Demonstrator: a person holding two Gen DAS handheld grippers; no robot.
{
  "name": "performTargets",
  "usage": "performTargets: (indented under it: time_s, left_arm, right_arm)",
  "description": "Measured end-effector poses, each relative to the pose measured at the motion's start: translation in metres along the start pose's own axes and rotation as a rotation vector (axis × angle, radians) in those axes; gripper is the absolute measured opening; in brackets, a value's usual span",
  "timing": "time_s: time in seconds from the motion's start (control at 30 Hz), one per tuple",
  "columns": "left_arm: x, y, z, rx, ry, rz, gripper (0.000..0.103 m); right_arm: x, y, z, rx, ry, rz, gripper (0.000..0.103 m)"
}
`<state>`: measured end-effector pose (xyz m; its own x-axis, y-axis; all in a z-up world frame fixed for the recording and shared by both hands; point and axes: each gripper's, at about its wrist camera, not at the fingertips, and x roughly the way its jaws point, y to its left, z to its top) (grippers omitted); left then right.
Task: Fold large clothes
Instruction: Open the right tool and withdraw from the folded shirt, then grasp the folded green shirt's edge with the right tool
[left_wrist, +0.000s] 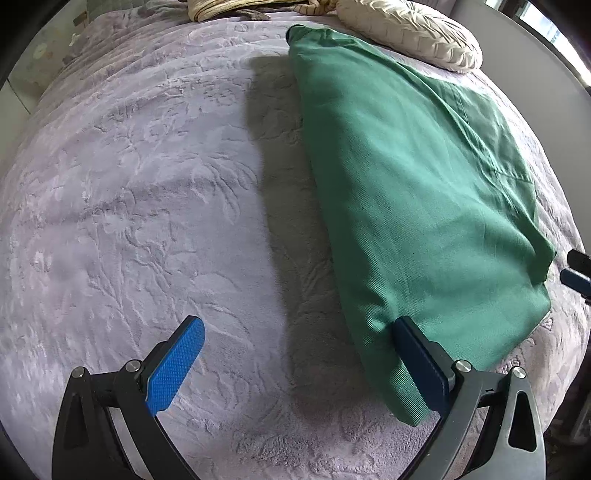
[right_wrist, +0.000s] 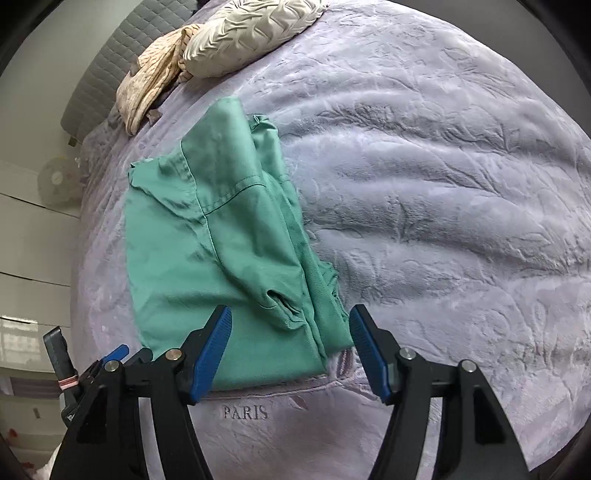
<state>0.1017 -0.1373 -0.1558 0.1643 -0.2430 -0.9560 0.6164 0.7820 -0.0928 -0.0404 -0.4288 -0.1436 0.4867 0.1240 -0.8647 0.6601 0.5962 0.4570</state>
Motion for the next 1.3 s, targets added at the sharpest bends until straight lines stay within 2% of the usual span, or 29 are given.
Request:
performTargets:
  time_s: [0.03,0.1,0.2,0.37,0.5,0.67,0.7,0.73,0.77,0.87,0.97,1.0,1.1,1.13,1.17,1.2,1.23,1.27,1.3]
  left_arm:
    - [-0.001,0.003,0.001,-0.008,-0.005,-0.002,0.102]
    - [-0.005,0.008,0.004,-0.021,-0.025,0.007,0.102]
    - [-0.011,0.016,0.011,-0.049,-0.054,0.008,0.102]
    - [-0.008,0.028,0.028,-0.103,-0.058,0.005,0.102]
    - [-0.003,0.028,0.041,-0.116,-0.069,0.018,0.102]
    - [0.003,0.017,0.053,-0.096,-0.057,0.043,0.102]
    - [0.005,0.015,0.056,-0.094,-0.052,0.041,0.102]
    - [0.006,0.013,0.058,-0.093,-0.051,0.041,0.102]
    - [0.006,0.012,0.059,-0.094,-0.051,0.04,0.102]
    - [0.008,0.01,0.063,-0.096,-0.046,0.028,0.102]
    - [0.013,0.011,0.066,-0.098,-0.028,0.005,0.102]
    - [0.014,0.012,0.066,-0.1,-0.023,0.0,0.102]
    - [0.014,0.017,0.069,-0.094,-0.01,-0.032,0.102]
    - [0.014,0.019,0.069,-0.093,-0.01,-0.055,0.102]
    - [0.014,0.022,0.07,-0.099,-0.011,-0.082,0.102]
    - [0.014,0.026,0.071,-0.109,-0.012,-0.12,0.102]
    - [0.014,0.03,0.072,-0.122,-0.011,-0.163,0.102]
    - [0.016,0.034,0.073,-0.133,0.003,-0.229,0.102]
    - [0.02,0.035,0.074,-0.137,0.021,-0.284,0.102]
  right_arm:
    - [0.0,-0.001,0.0,-0.002,0.004,0.004,0.07]
    - [0.002,0.0,0.002,-0.007,0.005,0.016,0.082]
    - [0.002,0.002,0.007,-0.019,-0.003,0.019,0.083]
    - [0.007,0.012,0.024,-0.066,-0.009,0.021,0.083]
    - [0.019,0.029,0.057,-0.133,-0.026,-0.036,0.083]
    - [0.053,0.036,0.105,-0.136,-0.011,-0.016,0.083]
    - [0.059,0.036,0.111,-0.135,-0.001,-0.009,0.074]
    - [0.064,0.037,0.117,-0.135,0.012,-0.005,0.059]
    - [0.068,0.038,0.122,-0.136,0.024,0.006,0.01]
    - [0.073,0.038,0.131,-0.16,0.007,-0.035,0.008]
    - [0.086,0.023,0.138,-0.135,0.031,-0.059,0.007]
    - [0.089,0.017,0.14,-0.115,0.041,-0.051,0.007]
    - [0.081,0.003,0.142,-0.056,0.048,0.056,0.008]
    - [0.075,0.001,0.142,-0.059,0.045,0.078,0.009]
    - [0.07,-0.001,0.141,-0.065,0.049,0.09,0.017]
    - [0.065,-0.003,0.14,-0.074,0.058,0.104,0.041]
    - [0.061,-0.004,0.14,-0.083,0.063,0.129,0.058]
    - [0.055,-0.006,0.14,-0.098,0.061,0.18,0.085]
    - [0.053,-0.007,0.14,-0.108,0.062,0.208,0.088]
